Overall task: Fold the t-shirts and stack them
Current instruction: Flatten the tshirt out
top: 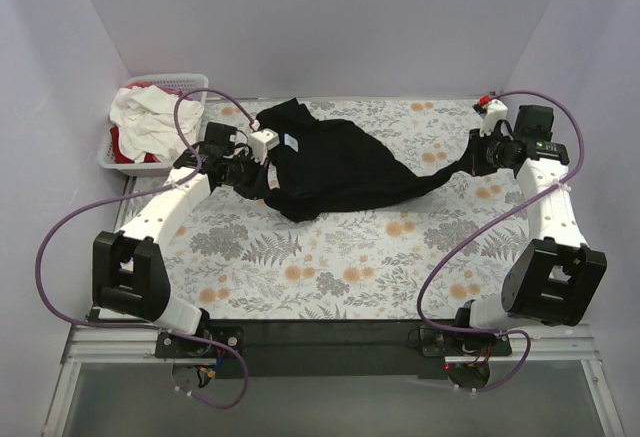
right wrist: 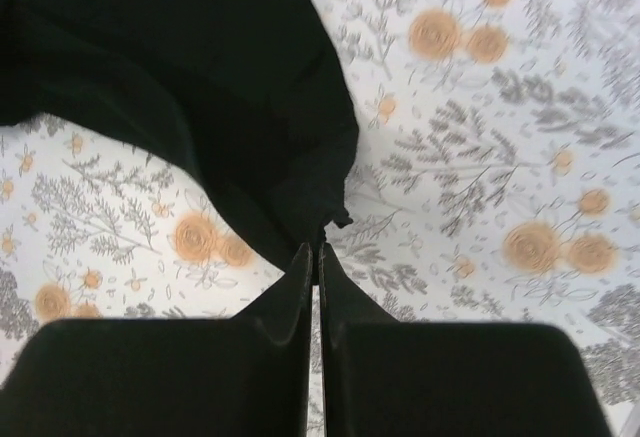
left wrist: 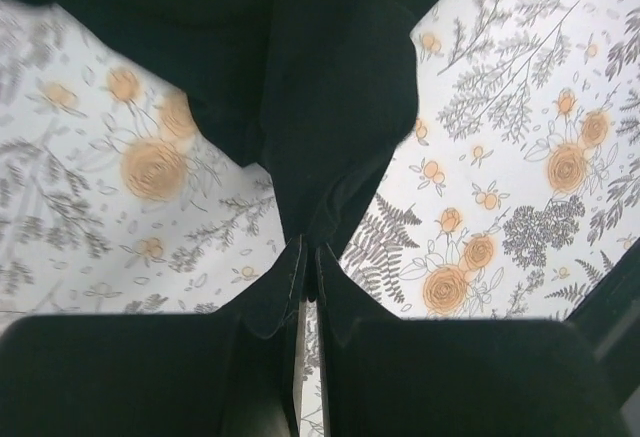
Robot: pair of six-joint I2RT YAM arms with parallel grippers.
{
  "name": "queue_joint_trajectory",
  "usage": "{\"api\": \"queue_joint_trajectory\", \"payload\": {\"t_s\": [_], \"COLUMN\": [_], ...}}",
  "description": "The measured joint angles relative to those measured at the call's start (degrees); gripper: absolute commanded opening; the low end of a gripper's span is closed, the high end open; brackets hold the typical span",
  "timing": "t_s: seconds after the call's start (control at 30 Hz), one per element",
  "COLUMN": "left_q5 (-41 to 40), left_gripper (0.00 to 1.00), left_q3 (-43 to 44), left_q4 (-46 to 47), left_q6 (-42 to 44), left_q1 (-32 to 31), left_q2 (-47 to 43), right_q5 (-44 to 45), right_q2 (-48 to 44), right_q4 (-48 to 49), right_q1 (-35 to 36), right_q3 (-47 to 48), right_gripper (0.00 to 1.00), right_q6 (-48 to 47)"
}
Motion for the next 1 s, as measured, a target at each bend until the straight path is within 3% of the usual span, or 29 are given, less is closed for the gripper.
{"api": "queue_joint_trajectory", "payload": {"t_s": [0.2,0.33,0.63,0.73,1.0], "left_q5": [-1.18,-2.67,-8.94,-10.88,-15.26], "left_gripper": [0.0,0.0,0.0,0.0,0.0], "left_q3": [-1.16,3.87,37.11,45.22,48.15], "left_q4": [0.87,1.27,7.39,11.13,17.99], "left_q6": [-3.52,-6.56,-12.85,-13.99,-14.56], "left_q1": [0.02,0.79,6.51,7.02,6.75], "left_q2": [4.2,4.17,4.17,3.32,-1.57], "right_q5": [0.0,0.13,1.27,2.71,9.75], "right_q2": [0.0,0.42,4.13,3.21,-6.27], "right_q4": [-0.94,-2.01,2.32,7.28,20.48], "right_q1": [0.0,0.02,0.04,0.04,0.04], "right_q3": [-2.93,2.54,35.74,42.27,38.1], "right_gripper": [0.01,0.01,0.01,0.01,0.01], "right_q6": [-0.24,0.26,6.23,8.33,9.9]}}
